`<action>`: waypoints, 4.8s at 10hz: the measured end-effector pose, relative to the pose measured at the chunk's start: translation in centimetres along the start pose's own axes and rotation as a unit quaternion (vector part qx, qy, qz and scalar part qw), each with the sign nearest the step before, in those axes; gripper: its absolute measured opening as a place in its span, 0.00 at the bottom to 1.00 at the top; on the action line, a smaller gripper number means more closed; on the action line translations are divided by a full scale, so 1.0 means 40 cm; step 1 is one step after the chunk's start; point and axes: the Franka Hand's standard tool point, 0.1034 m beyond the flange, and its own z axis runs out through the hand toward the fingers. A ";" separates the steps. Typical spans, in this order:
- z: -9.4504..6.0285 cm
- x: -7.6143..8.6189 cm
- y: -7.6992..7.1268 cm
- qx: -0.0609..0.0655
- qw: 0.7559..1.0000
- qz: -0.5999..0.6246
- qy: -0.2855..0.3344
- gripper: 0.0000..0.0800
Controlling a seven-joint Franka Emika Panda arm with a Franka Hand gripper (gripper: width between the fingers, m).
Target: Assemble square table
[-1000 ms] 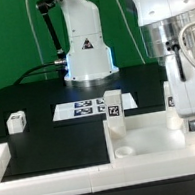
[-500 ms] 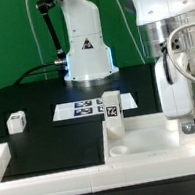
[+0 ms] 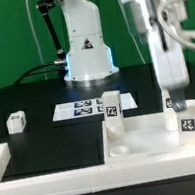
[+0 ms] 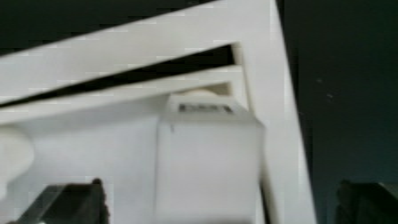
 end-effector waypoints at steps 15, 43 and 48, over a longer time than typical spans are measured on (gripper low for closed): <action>-0.053 0.152 0.064 0.005 0.954 -0.300 0.005 0.81; -0.013 0.905 0.422 -0.137 0.598 -0.790 0.008 0.81; 0.009 0.866 0.427 -0.208 0.606 -0.760 -0.114 0.81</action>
Offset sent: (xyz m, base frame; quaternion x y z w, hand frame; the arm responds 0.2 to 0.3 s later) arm 0.0000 0.0000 0.0000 0.0000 0.0000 0.0000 1.0000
